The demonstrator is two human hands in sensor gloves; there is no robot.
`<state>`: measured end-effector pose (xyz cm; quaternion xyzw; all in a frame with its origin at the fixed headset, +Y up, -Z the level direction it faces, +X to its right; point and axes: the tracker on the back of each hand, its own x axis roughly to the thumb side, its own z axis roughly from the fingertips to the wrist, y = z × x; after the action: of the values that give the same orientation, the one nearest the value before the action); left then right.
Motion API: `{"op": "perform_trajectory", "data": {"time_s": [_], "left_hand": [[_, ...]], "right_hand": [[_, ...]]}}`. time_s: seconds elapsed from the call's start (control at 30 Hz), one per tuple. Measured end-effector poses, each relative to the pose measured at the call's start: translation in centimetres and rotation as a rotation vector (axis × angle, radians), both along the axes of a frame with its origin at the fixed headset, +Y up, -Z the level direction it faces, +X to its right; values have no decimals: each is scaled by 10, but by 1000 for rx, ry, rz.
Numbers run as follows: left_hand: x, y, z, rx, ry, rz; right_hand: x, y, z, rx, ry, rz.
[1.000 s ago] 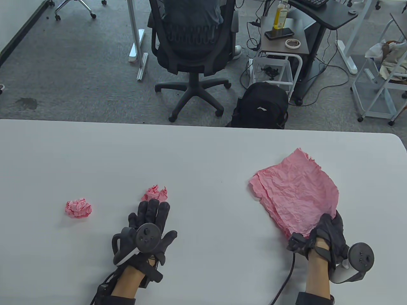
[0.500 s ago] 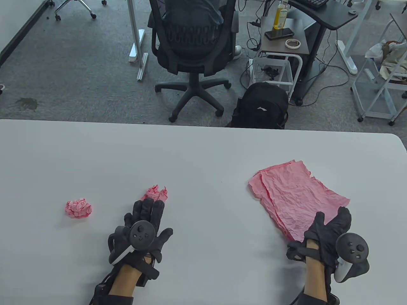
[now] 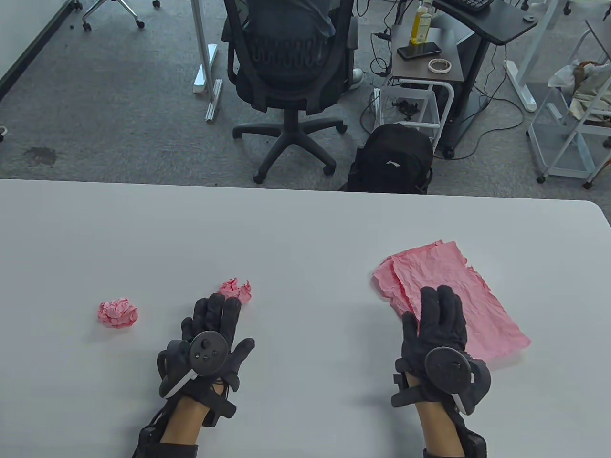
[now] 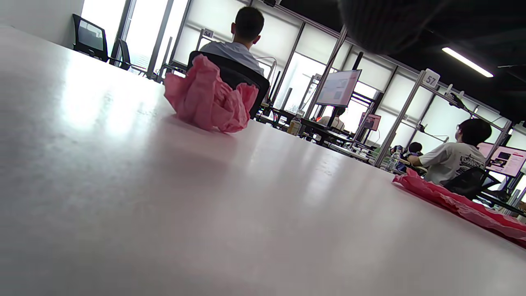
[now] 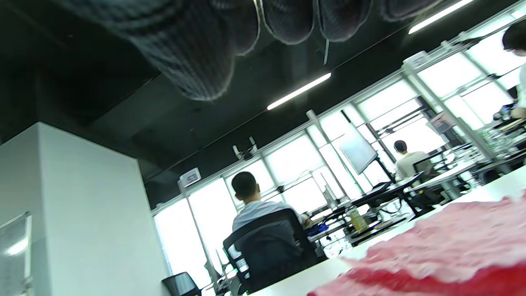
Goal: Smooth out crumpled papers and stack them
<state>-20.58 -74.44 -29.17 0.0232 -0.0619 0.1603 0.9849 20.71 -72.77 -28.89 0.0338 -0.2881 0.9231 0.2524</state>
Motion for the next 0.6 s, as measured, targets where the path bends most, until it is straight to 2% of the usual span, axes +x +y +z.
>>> {"op": "perform_trajectory", "data": {"time_s": [0.23, 0.43, 0.53, 0.6], "left_hand": [[-30, 4, -4, 53, 130, 12], [-24, -4, -14, -32, 132, 24], [-15, -2, -35, -86, 170, -43], [-9, -3, -52, -186, 199, -77]], "right_hand": [[-38, -12, -3, -64, 168, 77], [-56, -20, -6, -113, 231, 111], [-61, -22, -7, -124, 268, 114], [-61, -23, -6, -143, 277, 116]]}}
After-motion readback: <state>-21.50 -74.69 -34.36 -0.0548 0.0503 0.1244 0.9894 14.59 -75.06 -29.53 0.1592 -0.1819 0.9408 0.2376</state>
